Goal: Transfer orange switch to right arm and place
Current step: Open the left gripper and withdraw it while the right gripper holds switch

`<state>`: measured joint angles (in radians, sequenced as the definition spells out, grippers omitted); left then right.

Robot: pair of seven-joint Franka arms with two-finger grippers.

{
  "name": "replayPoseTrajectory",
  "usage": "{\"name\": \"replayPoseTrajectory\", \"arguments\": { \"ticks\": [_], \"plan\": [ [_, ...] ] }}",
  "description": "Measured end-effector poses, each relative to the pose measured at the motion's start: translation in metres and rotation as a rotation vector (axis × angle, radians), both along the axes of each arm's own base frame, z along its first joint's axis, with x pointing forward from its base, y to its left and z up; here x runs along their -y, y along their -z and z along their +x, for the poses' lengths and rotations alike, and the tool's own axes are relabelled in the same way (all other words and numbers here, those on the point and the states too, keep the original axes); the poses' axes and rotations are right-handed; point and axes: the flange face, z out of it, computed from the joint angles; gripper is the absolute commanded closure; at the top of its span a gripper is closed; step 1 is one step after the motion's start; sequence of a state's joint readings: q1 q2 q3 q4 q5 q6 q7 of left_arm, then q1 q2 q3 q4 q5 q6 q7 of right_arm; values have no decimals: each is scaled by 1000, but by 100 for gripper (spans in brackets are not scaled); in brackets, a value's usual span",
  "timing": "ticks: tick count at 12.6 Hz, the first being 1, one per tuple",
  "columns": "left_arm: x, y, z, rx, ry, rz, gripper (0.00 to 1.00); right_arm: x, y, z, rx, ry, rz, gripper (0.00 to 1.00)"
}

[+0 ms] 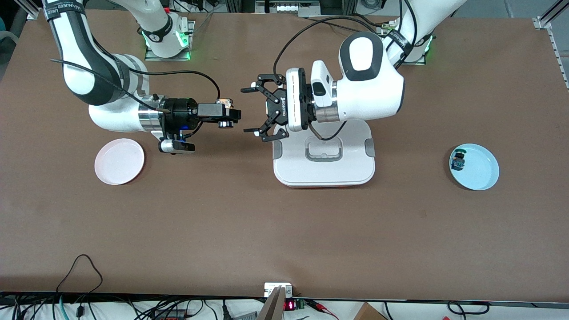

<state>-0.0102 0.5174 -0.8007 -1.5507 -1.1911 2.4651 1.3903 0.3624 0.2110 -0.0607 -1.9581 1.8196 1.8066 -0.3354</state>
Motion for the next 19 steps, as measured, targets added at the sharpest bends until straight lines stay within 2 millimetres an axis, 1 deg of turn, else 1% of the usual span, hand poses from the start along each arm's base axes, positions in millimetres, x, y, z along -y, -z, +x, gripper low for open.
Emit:
{"name": "replayPoseTrajectory", "arguments": {
  "ticks": [2,4,5,7,11,13,14,16,18,19],
  "plan": [
    [-10,-1,7,-30,-3,-7,0,16,-2,5,31,-16,-56,100],
    [-17,0,11,-63,17,-13,0,38,-1,10,55,-34,-113,100],
    [-18,1,11,-69,27,-8,0,53,1,12,67,-47,-151,100],
    [-21,5,11,-74,70,51,0,90,6,15,87,-87,-247,100],
    [-45,15,14,-155,157,269,0,176,24,17,102,-153,-472,100],
    [-52,20,15,-236,136,397,0,212,30,15,111,-191,-589,100],
    [-55,19,14,-268,127,468,0,228,34,13,117,-215,-648,100],
    [-63,9,14,-308,117,633,0,253,45,8,121,-276,-761,100],
    [-87,1,21,-357,85,750,0,274,61,7,124,-327,-865,100],
    [-103,3,26,-382,64,816,0,283,67,8,128,-340,-925,100]
  ]
}}
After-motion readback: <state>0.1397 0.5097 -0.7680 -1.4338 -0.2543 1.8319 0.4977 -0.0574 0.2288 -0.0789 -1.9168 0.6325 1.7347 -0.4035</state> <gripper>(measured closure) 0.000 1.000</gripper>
